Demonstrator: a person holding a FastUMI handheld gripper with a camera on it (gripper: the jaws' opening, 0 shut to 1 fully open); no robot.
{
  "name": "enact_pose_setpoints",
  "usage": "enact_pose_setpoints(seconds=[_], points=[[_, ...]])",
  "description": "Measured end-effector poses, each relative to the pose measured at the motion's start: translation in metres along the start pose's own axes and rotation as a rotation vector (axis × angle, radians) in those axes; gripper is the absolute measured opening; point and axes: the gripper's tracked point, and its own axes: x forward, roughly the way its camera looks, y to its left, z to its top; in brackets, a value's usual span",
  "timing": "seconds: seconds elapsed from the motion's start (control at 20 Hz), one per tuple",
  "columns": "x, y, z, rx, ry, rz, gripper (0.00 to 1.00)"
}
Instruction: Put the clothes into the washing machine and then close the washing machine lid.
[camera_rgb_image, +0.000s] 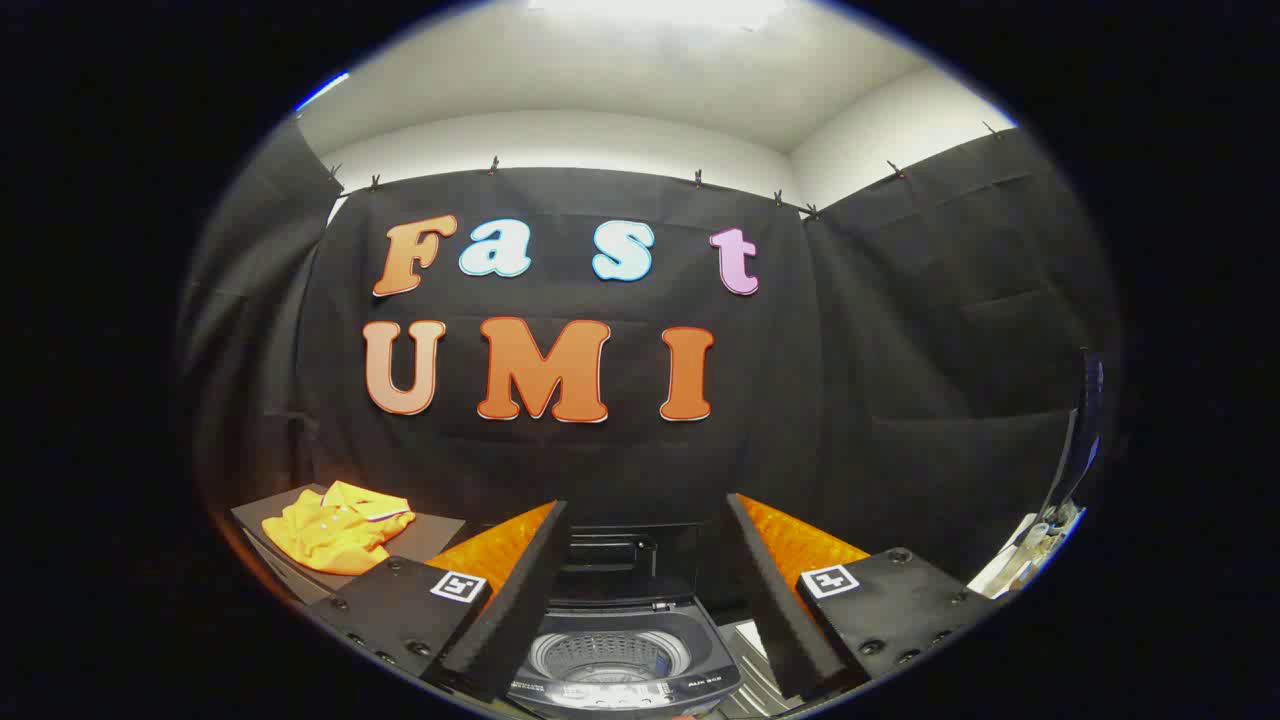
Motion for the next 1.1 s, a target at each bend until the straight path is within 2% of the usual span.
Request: enact_pose_setpoints(seconds=[0.55,0.9,1.1], points=[[0.011,-0.002,-0.014,0.037,0.014,-0.025,0.99],[0.007,0.011,-0.007,-0.007,-0.001,0.003,0.99],[0.007,0.026,-0.015,0.040,0.016,0.041,0.99]])
